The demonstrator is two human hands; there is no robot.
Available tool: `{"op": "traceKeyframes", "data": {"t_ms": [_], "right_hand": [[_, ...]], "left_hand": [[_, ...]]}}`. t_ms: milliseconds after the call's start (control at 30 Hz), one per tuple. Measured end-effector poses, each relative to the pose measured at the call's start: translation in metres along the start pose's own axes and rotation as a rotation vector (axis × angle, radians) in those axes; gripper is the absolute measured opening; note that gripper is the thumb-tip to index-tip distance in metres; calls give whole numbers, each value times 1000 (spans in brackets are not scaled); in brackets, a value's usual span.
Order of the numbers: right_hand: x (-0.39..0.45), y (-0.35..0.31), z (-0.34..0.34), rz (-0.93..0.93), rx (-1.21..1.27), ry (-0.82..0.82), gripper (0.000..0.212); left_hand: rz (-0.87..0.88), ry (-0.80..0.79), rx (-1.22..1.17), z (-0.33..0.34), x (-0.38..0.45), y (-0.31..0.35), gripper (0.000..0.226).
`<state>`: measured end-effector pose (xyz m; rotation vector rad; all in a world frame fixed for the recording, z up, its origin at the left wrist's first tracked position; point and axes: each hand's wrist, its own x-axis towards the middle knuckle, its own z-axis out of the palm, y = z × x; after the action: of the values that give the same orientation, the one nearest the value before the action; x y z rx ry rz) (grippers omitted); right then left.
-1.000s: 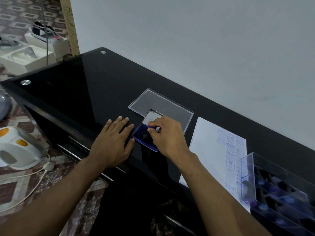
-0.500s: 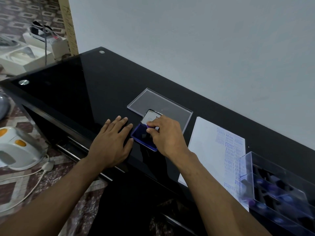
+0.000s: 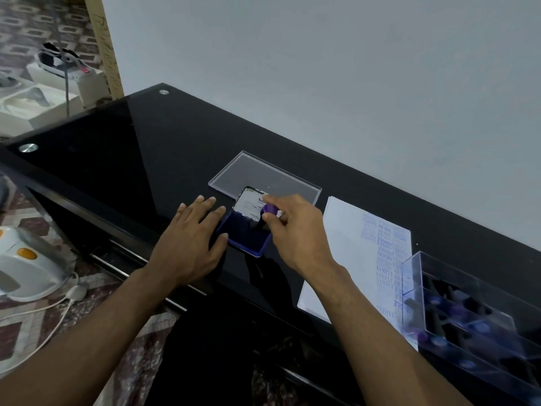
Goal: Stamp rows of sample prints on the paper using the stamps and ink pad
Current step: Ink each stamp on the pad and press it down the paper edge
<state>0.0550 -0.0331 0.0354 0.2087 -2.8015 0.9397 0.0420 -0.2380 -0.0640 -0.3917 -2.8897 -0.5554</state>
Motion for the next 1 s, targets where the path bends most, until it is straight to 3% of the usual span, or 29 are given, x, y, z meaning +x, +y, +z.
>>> {"op": "traceKeyframes", "data": {"t_ms": [600, 767, 1000], "right_hand": [[-35, 121, -99, 270, -41, 233, 30], [-39, 144, -117, 270, -89, 256, 39], [-34, 162, -123, 265, -193, 228, 24]], "left_hand": [[261, -96, -124, 38, 61, 161, 65], [265, -128, -146, 56, 77, 186, 60], [281, -160, -131, 73, 94, 199, 67]]}}
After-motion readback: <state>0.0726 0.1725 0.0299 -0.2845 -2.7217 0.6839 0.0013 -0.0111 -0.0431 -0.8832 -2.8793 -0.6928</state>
